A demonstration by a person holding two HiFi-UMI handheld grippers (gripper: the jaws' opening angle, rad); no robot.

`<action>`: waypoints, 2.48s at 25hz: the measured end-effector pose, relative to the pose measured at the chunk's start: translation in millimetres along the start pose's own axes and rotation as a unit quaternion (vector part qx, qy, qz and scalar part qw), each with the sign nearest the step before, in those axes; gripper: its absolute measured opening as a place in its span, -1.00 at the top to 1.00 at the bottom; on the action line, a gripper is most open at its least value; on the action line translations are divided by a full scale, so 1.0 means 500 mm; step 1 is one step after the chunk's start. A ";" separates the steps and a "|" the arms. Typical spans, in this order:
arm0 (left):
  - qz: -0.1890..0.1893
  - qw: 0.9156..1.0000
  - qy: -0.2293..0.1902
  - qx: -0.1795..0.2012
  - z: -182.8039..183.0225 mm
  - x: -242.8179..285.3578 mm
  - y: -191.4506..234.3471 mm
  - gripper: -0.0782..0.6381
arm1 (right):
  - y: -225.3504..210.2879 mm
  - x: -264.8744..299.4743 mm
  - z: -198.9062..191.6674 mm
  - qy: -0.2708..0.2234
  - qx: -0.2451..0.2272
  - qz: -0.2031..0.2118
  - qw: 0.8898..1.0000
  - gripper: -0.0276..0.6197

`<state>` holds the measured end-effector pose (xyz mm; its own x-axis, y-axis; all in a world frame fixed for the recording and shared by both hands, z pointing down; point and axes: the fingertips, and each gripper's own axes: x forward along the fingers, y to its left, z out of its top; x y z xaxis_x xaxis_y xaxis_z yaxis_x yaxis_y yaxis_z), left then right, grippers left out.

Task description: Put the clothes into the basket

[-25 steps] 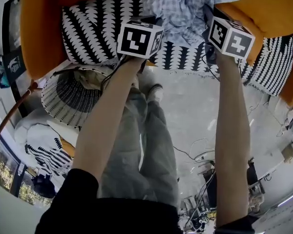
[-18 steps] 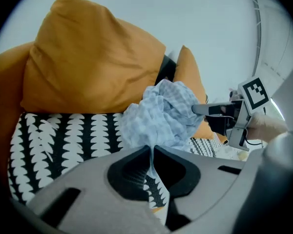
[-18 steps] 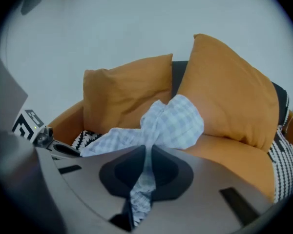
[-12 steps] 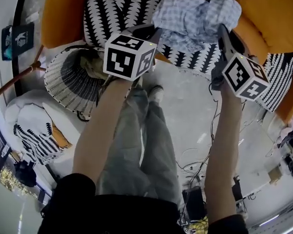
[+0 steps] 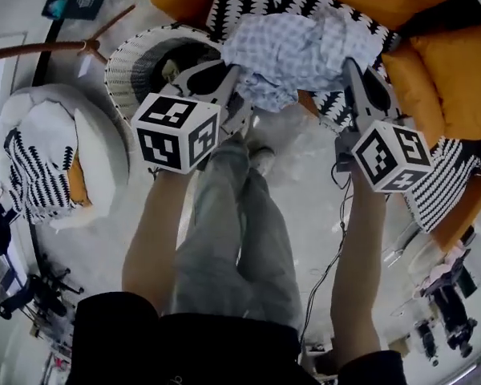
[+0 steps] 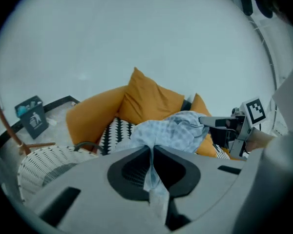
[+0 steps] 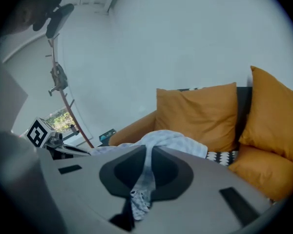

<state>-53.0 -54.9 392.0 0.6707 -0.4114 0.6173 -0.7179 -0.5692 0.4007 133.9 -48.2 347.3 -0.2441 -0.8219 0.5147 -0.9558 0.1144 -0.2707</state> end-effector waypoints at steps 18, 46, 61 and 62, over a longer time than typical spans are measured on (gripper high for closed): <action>0.205 0.961 -0.057 -0.175 -0.299 -0.457 0.289 0.70 | 0.573 0.134 -0.214 0.117 -0.093 0.219 0.964 0.82; 0.115 0.991 -0.050 -0.043 -0.097 -0.222 0.098 0.76 | 0.278 -0.014 -0.151 0.073 -0.078 0.068 0.992 0.87; -0.131 0.983 -0.117 0.044 0.204 -0.175 -0.509 0.76 | -0.020 -0.521 0.109 -0.127 0.088 -0.145 0.977 0.88; -0.134 0.982 -0.125 0.054 0.228 -0.184 -0.537 0.76 | -0.030 -0.549 0.137 -0.148 0.092 -0.153 0.973 0.88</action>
<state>99.5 54.7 150.5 0.8671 -0.3913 0.3082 -0.4948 -0.7478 0.4426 226.4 137.4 154.2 0.1309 -0.9298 0.3439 -0.9244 -0.2399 -0.2966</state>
